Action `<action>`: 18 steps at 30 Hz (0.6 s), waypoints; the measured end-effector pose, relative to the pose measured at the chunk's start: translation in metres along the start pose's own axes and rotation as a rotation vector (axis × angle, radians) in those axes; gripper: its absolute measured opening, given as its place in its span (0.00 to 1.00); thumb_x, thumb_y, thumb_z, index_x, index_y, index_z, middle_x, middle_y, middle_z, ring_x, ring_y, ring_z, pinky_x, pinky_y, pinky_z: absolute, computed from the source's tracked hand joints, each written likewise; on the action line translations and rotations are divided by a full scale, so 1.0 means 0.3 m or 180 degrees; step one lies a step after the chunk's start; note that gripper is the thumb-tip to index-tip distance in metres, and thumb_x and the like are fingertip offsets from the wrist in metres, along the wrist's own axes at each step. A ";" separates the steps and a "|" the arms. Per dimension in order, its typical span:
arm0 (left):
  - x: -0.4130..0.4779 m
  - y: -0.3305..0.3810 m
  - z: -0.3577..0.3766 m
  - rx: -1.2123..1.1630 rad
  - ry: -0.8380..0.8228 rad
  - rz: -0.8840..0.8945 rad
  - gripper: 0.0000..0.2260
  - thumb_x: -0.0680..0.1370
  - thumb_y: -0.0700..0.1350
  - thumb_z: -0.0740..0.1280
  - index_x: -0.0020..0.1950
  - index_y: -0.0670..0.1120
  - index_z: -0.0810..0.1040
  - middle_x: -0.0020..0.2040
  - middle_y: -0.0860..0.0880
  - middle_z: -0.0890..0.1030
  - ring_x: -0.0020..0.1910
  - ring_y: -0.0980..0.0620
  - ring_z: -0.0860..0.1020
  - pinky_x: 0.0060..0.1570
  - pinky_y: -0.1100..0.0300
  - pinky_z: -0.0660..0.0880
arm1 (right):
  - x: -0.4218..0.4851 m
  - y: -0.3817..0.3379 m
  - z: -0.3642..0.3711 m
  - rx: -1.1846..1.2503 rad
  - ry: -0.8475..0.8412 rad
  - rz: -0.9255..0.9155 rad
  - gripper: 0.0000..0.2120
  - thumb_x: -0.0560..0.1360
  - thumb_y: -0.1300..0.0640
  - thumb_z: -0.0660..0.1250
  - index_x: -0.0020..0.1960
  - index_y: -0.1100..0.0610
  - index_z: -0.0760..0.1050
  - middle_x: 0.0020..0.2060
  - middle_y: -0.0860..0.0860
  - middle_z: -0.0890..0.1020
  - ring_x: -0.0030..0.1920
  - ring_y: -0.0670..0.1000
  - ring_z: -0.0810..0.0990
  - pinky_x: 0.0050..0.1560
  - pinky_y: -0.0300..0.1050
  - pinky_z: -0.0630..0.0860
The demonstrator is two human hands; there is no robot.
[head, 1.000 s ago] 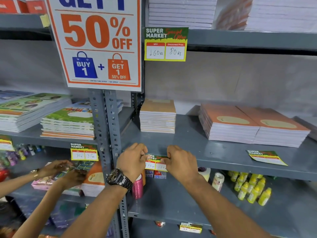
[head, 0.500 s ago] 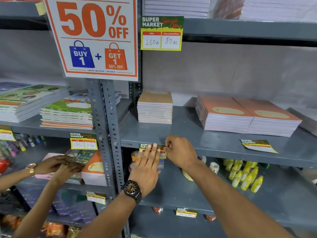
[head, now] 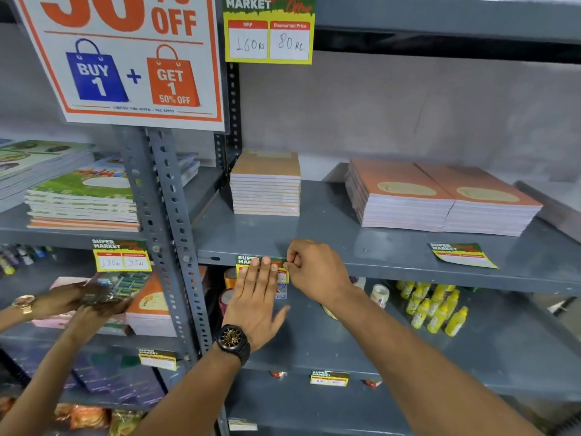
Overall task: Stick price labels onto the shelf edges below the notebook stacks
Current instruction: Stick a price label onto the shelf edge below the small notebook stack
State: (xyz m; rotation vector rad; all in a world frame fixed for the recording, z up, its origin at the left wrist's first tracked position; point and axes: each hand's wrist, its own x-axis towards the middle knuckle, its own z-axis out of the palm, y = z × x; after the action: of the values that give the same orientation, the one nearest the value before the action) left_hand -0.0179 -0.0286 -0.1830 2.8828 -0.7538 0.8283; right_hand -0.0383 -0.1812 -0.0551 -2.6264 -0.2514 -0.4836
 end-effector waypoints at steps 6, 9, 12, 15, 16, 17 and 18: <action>-0.008 0.004 -0.043 -0.0044 -0.0213 -0.0008 0.44 0.74 0.61 0.59 0.76 0.41 0.37 0.78 0.39 0.47 0.77 0.38 0.47 0.74 0.41 0.48 | 0.001 -0.002 0.005 -0.0050 0.0015 -0.0023 0.07 0.71 0.60 0.67 0.38 0.50 0.72 0.36 0.46 0.78 0.38 0.53 0.78 0.39 0.48 0.78; -0.020 0.018 -0.090 -0.0117 -0.0230 -0.0115 0.40 0.75 0.60 0.58 0.77 0.41 0.42 0.78 0.39 0.47 0.77 0.39 0.45 0.73 0.37 0.48 | -0.007 -0.004 0.002 -0.0008 -0.0016 -0.0022 0.07 0.71 0.60 0.68 0.38 0.50 0.73 0.36 0.46 0.78 0.38 0.53 0.79 0.40 0.49 0.79; -0.026 0.043 -0.143 -0.0525 0.0177 0.0098 0.32 0.77 0.55 0.60 0.77 0.43 0.56 0.77 0.41 0.58 0.77 0.42 0.55 0.72 0.39 0.56 | -0.013 0.010 -0.011 0.0649 0.0144 0.0179 0.06 0.70 0.60 0.71 0.37 0.53 0.77 0.32 0.49 0.81 0.34 0.48 0.79 0.38 0.44 0.79; 0.001 0.099 -0.194 -0.0878 0.0660 0.0576 0.23 0.77 0.52 0.63 0.70 0.46 0.68 0.69 0.46 0.73 0.66 0.45 0.72 0.62 0.46 0.70 | -0.024 0.040 -0.053 0.1262 0.0595 0.0540 0.07 0.70 0.58 0.75 0.36 0.54 0.78 0.29 0.50 0.82 0.31 0.45 0.79 0.33 0.32 0.74; 0.021 0.123 -0.211 -0.0947 0.0762 0.0632 0.21 0.77 0.51 0.64 0.68 0.47 0.70 0.66 0.48 0.76 0.62 0.47 0.74 0.59 0.49 0.72 | -0.026 0.057 -0.076 0.1363 0.0744 0.0620 0.07 0.70 0.57 0.75 0.36 0.54 0.78 0.29 0.50 0.82 0.30 0.45 0.78 0.34 0.33 0.74; 0.046 0.151 -0.227 -0.0997 0.0837 0.0659 0.19 0.77 0.51 0.65 0.66 0.48 0.72 0.62 0.49 0.78 0.58 0.48 0.76 0.55 0.52 0.72 | -0.029 0.083 -0.104 0.1412 0.0861 0.0693 0.07 0.71 0.57 0.75 0.36 0.55 0.78 0.30 0.50 0.82 0.30 0.44 0.78 0.35 0.35 0.75; 0.075 0.181 -0.241 -0.1017 0.0897 0.0686 0.17 0.76 0.50 0.65 0.64 0.49 0.74 0.59 0.51 0.80 0.55 0.49 0.77 0.52 0.53 0.72 | -0.032 0.114 -0.136 0.1426 0.0949 0.0762 0.07 0.71 0.57 0.75 0.36 0.55 0.78 0.30 0.51 0.82 0.30 0.45 0.78 0.35 0.37 0.75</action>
State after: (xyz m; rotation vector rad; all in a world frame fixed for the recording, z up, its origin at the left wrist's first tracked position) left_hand -0.0619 -0.0738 -0.1141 2.3730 -1.0621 1.0029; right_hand -0.0505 -0.2312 -0.0385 -2.0830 0.0486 -0.6419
